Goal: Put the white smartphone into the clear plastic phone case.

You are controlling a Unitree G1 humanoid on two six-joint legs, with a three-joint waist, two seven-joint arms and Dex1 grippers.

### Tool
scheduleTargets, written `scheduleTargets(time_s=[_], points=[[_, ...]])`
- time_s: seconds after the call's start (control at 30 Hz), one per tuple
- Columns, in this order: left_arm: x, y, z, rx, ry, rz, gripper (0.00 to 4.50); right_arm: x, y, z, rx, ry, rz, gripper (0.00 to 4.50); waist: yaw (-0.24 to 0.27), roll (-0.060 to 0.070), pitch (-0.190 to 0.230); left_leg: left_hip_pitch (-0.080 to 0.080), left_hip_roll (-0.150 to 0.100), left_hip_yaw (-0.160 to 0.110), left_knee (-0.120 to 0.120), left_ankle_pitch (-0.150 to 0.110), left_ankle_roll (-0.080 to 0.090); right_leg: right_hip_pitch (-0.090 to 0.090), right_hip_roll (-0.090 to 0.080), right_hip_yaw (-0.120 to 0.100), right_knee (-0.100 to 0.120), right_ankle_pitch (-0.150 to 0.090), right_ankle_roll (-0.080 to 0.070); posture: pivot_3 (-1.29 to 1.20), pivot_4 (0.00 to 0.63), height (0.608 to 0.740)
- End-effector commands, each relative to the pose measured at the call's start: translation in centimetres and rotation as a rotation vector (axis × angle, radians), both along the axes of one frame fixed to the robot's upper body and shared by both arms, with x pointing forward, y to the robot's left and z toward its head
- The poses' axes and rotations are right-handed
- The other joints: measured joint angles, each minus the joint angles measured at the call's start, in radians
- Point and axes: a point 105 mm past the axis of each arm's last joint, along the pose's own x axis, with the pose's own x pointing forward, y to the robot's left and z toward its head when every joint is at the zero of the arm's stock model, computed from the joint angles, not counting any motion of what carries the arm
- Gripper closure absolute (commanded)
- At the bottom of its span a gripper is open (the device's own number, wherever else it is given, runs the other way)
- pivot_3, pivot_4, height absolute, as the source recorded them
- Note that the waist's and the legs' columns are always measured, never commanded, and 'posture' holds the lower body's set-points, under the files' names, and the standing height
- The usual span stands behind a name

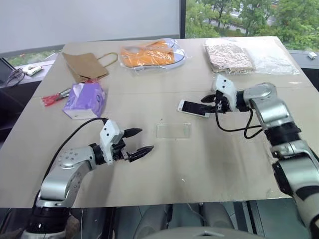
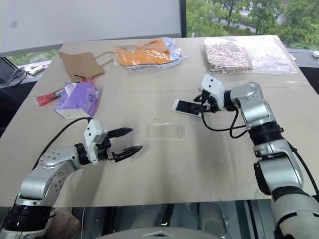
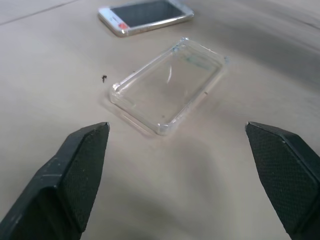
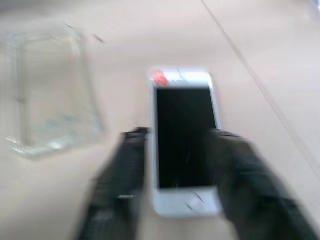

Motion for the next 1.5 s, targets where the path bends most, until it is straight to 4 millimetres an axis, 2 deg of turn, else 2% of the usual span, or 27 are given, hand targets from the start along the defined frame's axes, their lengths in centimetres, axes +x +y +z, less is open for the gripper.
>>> scheduleTargets(time_s=[0.03,0.13,0.27,0.3,0.37,0.43,0.57,0.6,0.7,0.83,0.93,1.1,1.17,1.27,1.5], points=[[0.2,0.5,0.8,0.03,-0.041,-0.024,0.0,-2.6,1.9,0.4,-0.097,-0.055,0.093,4.46,0.0,0.0,0.0,0.0,0.0,0.0,0.0,0.0,0.0,0.0,0.0,0.0,0.0,0.0,0.0,0.0,0.15,0.74],[0.4,0.5,0.8,0.034,-0.043,-0.034,0.0,-2.9,2.4,0.0,-0.116,-0.06,0.079,4.46,0.008,0.0,0.0,0.001,0.0,0.0,0.001,0.0,0.0,0.0,0.0,-0.001,0.0,0.0,0.0,0.0,0.15,0.74],[0.4,0.2,0.8,0.03,-0.047,-0.04,0.0,-1.0,1.8,0.8,0.014,-0.032,-0.029,4.46,0.019,0.0,0.0,0.001,0.0,0.0,0.001,0.0,0.0,0.0,0.0,-0.001,0.0,0.0,0.0,0.0,0.15,0.74],[0.3,0.2,0.9,0.027,-0.047,-0.039,0.0,-0.7,1.3,0.6,0.023,-0.037,-0.035,3.87,0.021,0.0,0.0,0.001,0.0,0.0,0.001,0.0,0.0,0.0,0.0,-0.001,0.0,0.0,0.0,0.0,0.15,0.74],[0.2,0.1,0.9,0.024,-0.045,-0.04,0.0,0.4,0.3,0.2,0.053,-0.029,-0.088,3.19,0.023,0.0,0.0,0.001,0.0,0.0,0.001,0.0,0.0,0.0,0.0,-0.001,0.0,0.0,0.0,0.0,0.15,0.74],[0.1,0.1,0.9,0.023,-0.044,-0.04,0.0,1.4,-0.4,-0.3,0.053,-0.031,-0.113,2.21,0.023,0.0,0.0,0.001,0.0,0.0,0.001,0.0,0.0,0.0,0.0,-0.001,0.0,0.0,0.0,0.0,0.15,0.74],[-0.1,0.0,1.0,0.021,-0.042,-0.039,0.0,3.8,-1.8,-2.3,0.043,-0.003,-0.188,0.29,0.016,0.0,0.0,0.001,0.0,0.001,0.001,0.0,0.0,0.0,0.0,-0.001,0.0,0.0,0.0,0.0,0.15,0.74],[-0.1,0.0,1.0,0.02,-0.042,-0.039,0.0,4.3,-2.1,-3.0,0.046,0.028,-0.206,0.12,0.012,0.0,0.0,0.001,0.0,0.001,0.001,0.0,0.0,0.0,0.0,0.0,0.0,0.0,0.0,0.0,0.15,0.74],[-0.2,0.1,1.2,0.02,-0.041,-0.037,0.0,5.5,-2.7,-4.8,0.048,0.097,-0.265,0.12,0.005,0.0,0.0,0.002,0.0,0.001,0.0,0.0,0.0,0.001,0.001,0.0,0.0,0.0,0.0,0.0,0.15,0.74],[-0.4,0.4,1.3,0.028,-0.041,-0.026,0.0,6.3,-2.9,-5.9,0.043,0.144,-0.317,0.12,-0.012,-0.001,0.0,0.003,0.0,0.002,0.001,0.0,0.0,0.002,0.001,0.0,0.001,0.001,-0.001,0.0,0.15,0.74],[-0.6,0.7,1.5,0.028,-0.044,-0.01,0.0,5.8,-2.7,-6.4,0.045,0.2,-0.288,0.12,-0.009,-0.001,-0.001,0.006,0.001,0.001,0.002,0.0,0.0,0.004,0.002,0.0,0.001,0.001,-0.001,0.0,0.15,0.74],[-1.1,0.8,1.3,0.032,-0.039,0.001,0.0,4.3,-2.5,-8.0,-0.049,0.244,-0.162,0.12,-0.007,-0.001,-0.001,0.006,0.001,0.001,0.002,0.0,0.0,0.004,0.002,0.0,0.001,0.001,-0.002,0.0,0.15,0.74],[-1.1,0.7,1.2,0.031,-0.039,0.001,0.0,4.0,-2.6,-8.9,-0.092,0.25,-0.145,0.66,-0.007,-0.001,-0.001,0.006,0.001,0.001,0.001,0.0,0.0,0.004,0.002,-0.001,0.001,0.001,-0.002,0.0,0.15,0.74],[-1.1,0.7,1.3,0.029,-0.041,0.004,0.0,4.1,-2.6,-9.2,-0.096,0.219,-0.154,1.48,-0.008,-0.001,-0.002,0.006,0.001,0.001,0.001,0.0,0.0,0.004,0.002,-0.001,0.001,0.001,-0.002,0.0,0.15,0.74],[-1.0,0.6,1.1,0.022,-0.041,0.008,0.0,5.0,-3.2,-7.9,-0.04,0.131,-0.2,1.52,-0.007,-0.001,-0.005,0.01,0.001,0.001,0.001,0.0,0.0,0.007,0.002,0.0,0.001,0.001,-0.002,0.0,0.15,0.74]])
